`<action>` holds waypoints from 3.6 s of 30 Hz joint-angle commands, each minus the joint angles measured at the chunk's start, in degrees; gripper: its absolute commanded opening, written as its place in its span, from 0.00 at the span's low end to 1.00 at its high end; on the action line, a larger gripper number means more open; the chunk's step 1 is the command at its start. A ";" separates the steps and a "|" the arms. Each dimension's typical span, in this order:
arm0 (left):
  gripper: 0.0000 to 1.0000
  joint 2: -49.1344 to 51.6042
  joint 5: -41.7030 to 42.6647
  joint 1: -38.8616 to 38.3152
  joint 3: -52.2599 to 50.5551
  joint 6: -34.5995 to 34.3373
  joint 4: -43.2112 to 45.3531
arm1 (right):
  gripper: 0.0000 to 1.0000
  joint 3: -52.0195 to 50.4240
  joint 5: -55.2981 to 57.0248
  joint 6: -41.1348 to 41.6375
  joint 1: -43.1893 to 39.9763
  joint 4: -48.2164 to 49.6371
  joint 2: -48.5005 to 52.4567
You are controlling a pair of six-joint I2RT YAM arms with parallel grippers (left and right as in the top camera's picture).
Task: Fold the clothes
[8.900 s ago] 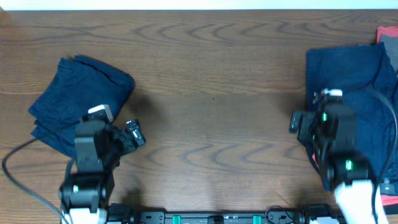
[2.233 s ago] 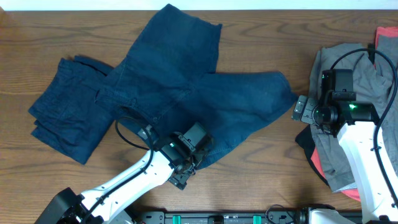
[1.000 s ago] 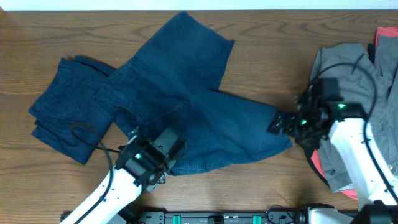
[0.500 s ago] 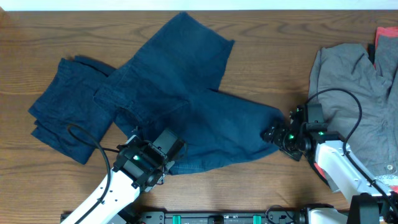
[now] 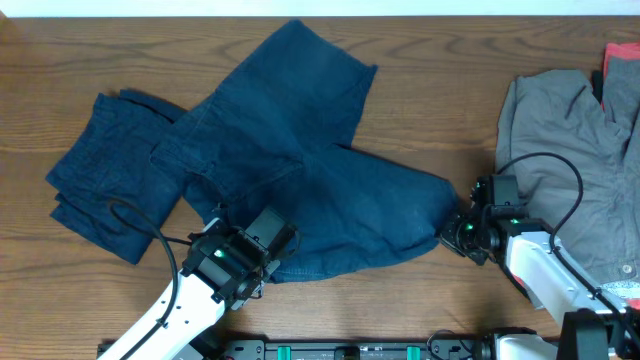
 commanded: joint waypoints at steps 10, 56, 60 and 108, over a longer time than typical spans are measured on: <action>0.06 -1.05 13.09 0.26 4.22 18.45 1.84 | 0.01 23.80 10.97 -12.46 -11.87 -29.07 -11.61; 0.06 12.46 -14.64 18.34 8.90 17.73 25.18 | 0.01 44.81 7.74 -27.19 4.48 20.81 18.93; 0.06 16.98 -10.21 25.44 8.90 18.34 26.80 | 0.01 44.81 7.72 -27.19 5.86 26.86 22.71; 0.98 18.58 12.22 34.42 6.80 28.15 13.18 | 0.95 42.77 17.86 -20.94 5.25 -9.81 22.73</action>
